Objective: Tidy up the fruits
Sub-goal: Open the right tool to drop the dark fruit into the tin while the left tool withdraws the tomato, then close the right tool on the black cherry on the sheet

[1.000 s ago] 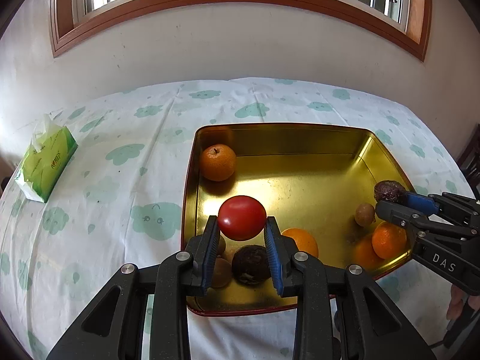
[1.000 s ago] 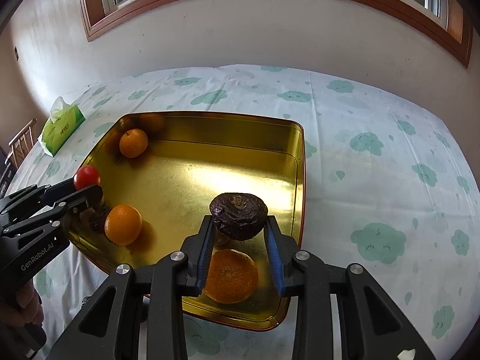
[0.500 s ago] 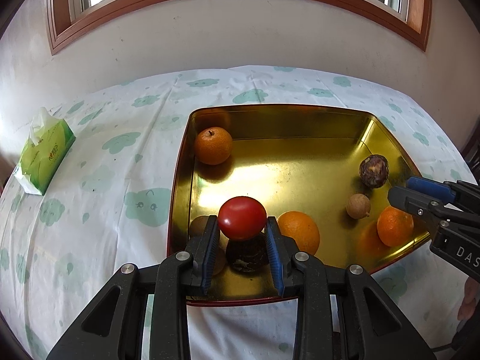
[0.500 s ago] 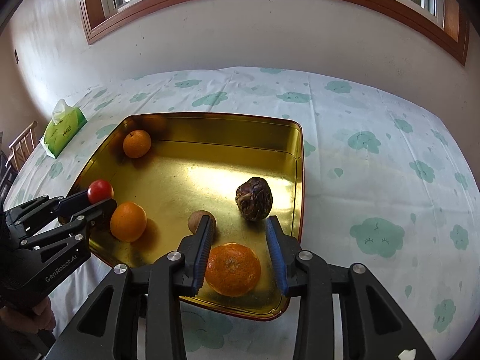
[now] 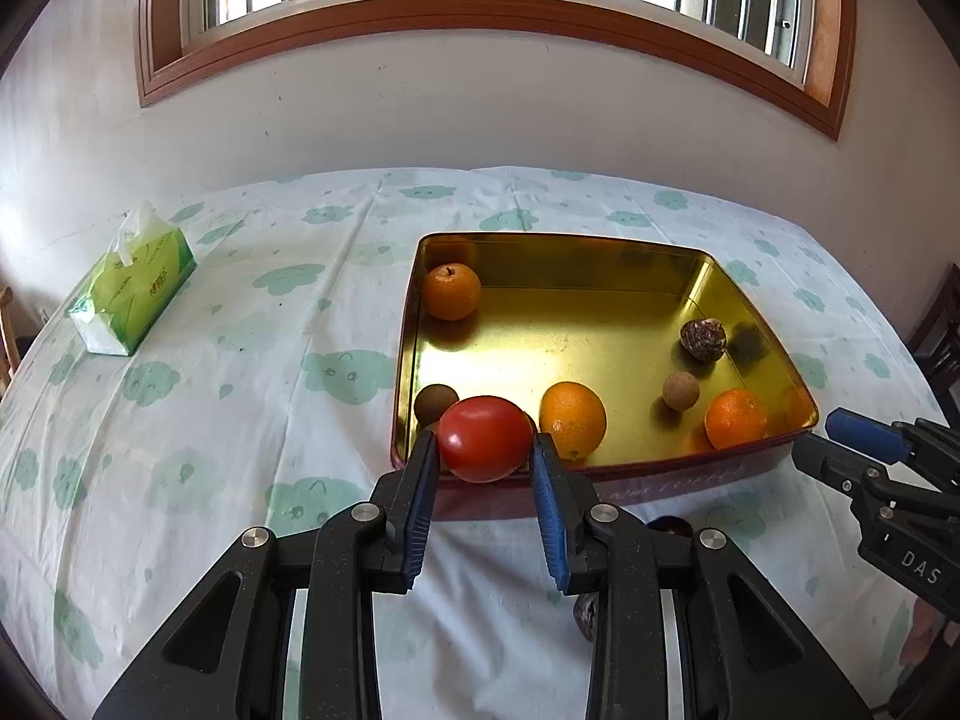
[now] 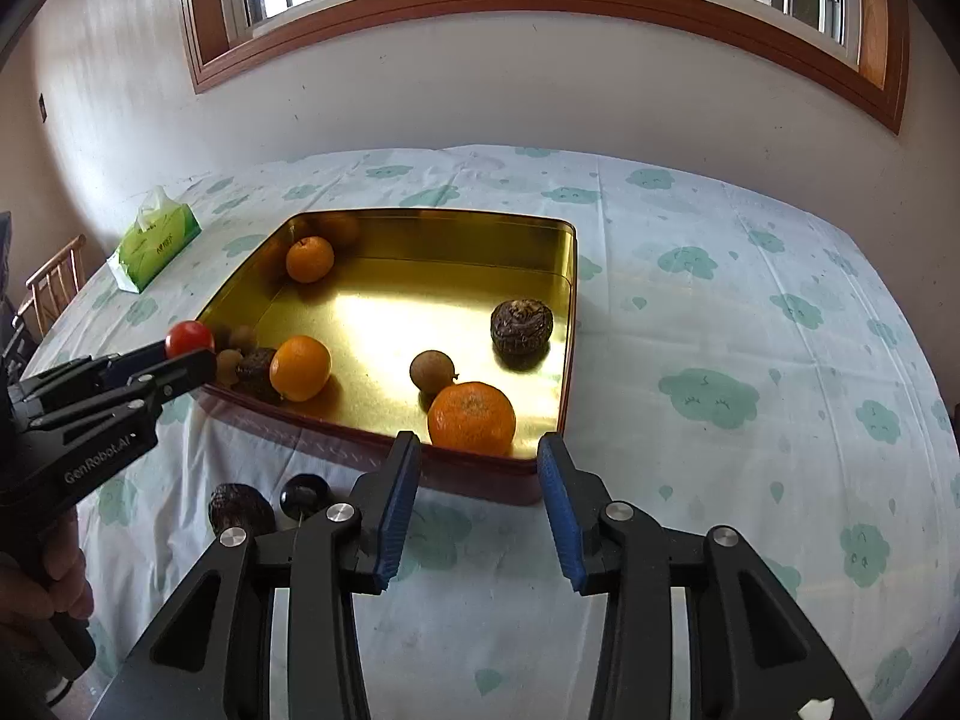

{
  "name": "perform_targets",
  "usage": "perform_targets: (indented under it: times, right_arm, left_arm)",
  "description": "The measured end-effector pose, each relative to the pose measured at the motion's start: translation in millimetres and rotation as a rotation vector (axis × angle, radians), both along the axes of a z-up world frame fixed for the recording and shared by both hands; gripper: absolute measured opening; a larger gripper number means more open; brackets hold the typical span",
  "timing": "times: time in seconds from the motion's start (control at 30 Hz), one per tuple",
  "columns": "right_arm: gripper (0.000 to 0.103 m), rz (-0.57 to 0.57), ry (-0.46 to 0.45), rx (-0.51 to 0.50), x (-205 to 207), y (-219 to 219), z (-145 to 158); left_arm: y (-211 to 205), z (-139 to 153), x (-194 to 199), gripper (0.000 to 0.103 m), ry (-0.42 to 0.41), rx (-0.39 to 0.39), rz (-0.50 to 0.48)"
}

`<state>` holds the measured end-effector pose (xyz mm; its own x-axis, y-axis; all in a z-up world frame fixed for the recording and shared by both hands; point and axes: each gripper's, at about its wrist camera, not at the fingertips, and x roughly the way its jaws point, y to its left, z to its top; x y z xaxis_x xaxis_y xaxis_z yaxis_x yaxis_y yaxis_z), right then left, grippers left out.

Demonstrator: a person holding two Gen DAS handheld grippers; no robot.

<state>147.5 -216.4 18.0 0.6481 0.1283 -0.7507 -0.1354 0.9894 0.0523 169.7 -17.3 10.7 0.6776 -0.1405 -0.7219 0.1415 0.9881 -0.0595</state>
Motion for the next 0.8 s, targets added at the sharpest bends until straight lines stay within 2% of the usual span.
perform_targets:
  times: [0.13, 0.4, 0.8]
  right_arm:
    - [0.038, 0.009, 0.026, -0.006, -20, 1, -11]
    - [0.038, 0.033, 0.087, 0.05, -46, 6, -31]
    - [0.038, 0.106, 0.116, 0.045, -43, 35, -44]
  left_arm:
    - [8, -2, -25, 0.032, 0.0, -0.004, 0.006]
    - [24, -30, -55, 0.032, 0.053, -0.008, 0.047]
    - [29, -48, -68, 0.032, 0.084, -0.01, 0.03]
